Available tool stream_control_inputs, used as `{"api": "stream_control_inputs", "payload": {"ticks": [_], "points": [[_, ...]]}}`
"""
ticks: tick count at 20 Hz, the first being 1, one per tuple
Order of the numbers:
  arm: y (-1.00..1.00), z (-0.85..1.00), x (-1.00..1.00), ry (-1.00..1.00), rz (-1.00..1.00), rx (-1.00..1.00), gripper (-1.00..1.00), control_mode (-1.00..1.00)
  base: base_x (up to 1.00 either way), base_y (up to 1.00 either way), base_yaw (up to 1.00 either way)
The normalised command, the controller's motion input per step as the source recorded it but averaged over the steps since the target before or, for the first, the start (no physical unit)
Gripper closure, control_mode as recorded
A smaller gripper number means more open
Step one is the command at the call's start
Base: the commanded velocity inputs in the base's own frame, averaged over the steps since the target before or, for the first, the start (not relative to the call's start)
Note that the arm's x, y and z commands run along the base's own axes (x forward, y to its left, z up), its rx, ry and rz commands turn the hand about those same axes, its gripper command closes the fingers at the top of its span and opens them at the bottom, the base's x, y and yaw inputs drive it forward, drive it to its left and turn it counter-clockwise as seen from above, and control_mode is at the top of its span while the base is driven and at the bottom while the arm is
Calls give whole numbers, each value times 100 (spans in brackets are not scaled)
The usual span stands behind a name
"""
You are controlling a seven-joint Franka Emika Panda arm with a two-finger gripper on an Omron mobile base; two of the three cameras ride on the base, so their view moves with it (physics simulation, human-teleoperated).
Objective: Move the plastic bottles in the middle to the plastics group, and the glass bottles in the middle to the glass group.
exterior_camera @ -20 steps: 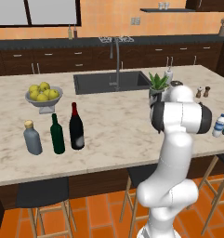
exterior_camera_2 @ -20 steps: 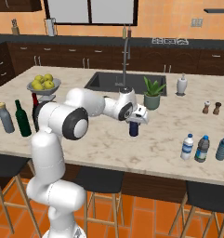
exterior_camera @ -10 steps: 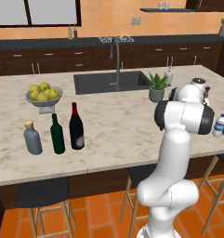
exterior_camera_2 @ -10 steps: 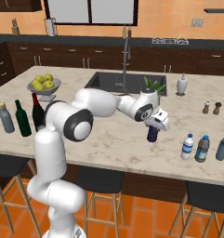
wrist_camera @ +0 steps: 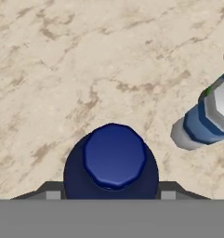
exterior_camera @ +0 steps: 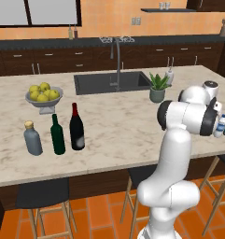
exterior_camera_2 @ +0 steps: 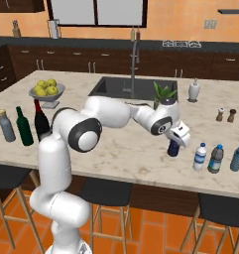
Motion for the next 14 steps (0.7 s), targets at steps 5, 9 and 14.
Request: {"api": "stream_control_inputs", "payload": {"ticks": [5,9,14], "points": [[-6,-1,-1,-1,-25,-7,100,-100,0,0,0],[-23,0,-1,5,-21,0,100,-100,0,0,0],[-39,-1,0,4,-13,2,100,-100,0,0,0]]}}
